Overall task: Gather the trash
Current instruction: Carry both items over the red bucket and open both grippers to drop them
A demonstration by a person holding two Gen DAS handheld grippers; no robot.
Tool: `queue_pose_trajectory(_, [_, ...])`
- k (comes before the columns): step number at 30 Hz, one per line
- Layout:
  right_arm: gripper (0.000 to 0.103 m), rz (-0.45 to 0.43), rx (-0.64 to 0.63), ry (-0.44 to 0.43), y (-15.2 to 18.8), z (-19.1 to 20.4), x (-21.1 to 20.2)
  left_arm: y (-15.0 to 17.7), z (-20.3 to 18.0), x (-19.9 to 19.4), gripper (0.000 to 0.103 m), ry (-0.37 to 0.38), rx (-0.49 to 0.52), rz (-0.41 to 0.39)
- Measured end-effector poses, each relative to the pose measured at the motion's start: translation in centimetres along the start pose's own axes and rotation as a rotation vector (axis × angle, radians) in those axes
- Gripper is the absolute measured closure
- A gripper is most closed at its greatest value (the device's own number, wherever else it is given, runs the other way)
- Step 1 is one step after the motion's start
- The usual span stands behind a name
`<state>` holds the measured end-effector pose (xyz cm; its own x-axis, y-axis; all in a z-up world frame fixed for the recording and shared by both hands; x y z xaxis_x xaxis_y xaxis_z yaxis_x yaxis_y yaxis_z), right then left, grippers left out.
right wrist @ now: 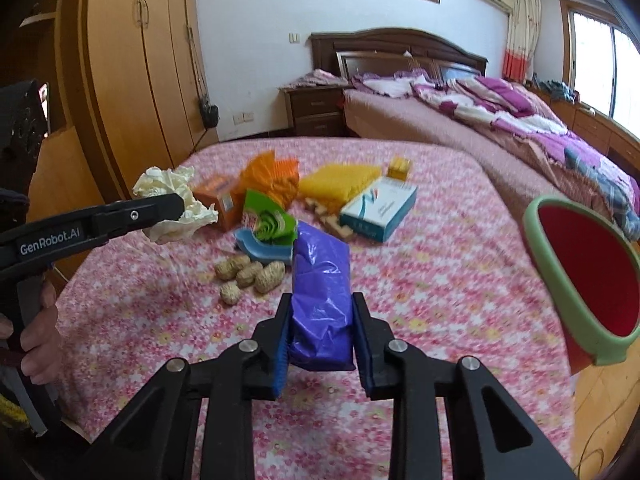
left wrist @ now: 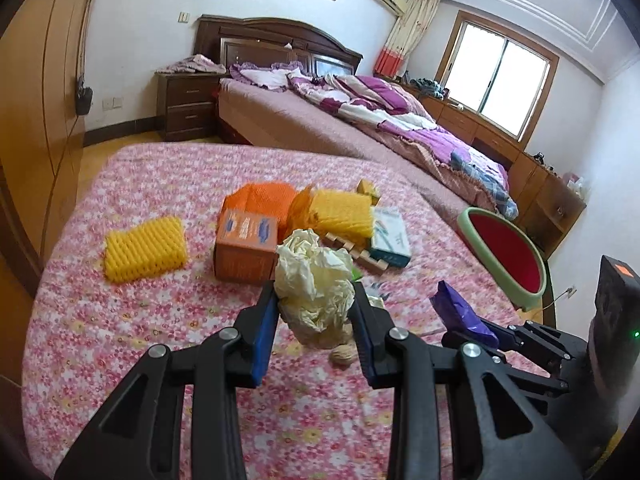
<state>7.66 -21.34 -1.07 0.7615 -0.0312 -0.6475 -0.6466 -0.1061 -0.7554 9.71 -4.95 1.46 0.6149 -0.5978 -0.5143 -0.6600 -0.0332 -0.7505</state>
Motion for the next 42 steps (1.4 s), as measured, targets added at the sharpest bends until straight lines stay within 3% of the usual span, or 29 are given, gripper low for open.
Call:
queue_pose_trajectory(5, [0.073, -0.035, -0.005, 0.009, -1.7, -1.8, -2.1, -1.4, -2.1, 0.0, 0.067, 0.050, -0.026, 0.010])
queue_pose_trajectory(10, [0.073, -0.092, 0.025, 0.018, -3.2, -4.5, -3.1, -3.2, -5.2, 1.4, 0.067, 0.054, 0.062, -0.018])
queue_pose_trajectory(21, [0.073, -0.095, 0.164, 0.109, -3.6, -13.0, -3.0, -6.3, -11.5, 6.6, 0.067, 0.143, 0.124, 0.010])
queue_pose_trajectory(31, [0.073, -0.057, 0.336, 0.253, -1.4, -22.9, -2.1, -6.8, -17.2, 14.3, 0.067, 0.253, 0.174, 0.091])
queue_pose_trajectory(42, [0.073, 0.008, 0.415, 0.300, 1.4, -29.2, 1.5, -4.7, -22.9, 23.9, 0.067, 0.360, 0.233, 0.250])
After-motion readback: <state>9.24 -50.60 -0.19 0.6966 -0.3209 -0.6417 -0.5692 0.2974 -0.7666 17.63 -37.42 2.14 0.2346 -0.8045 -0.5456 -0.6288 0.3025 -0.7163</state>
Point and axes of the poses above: each gripper's, at about its wrist camera, not at the fingertips, and x roughly the way its jaws point, z to its left, y to its underside, the point moved 6 cm from there along x, roughly the way its jaws point, and after that the axes turned 15 degrees about y, right-handed, at the moved point
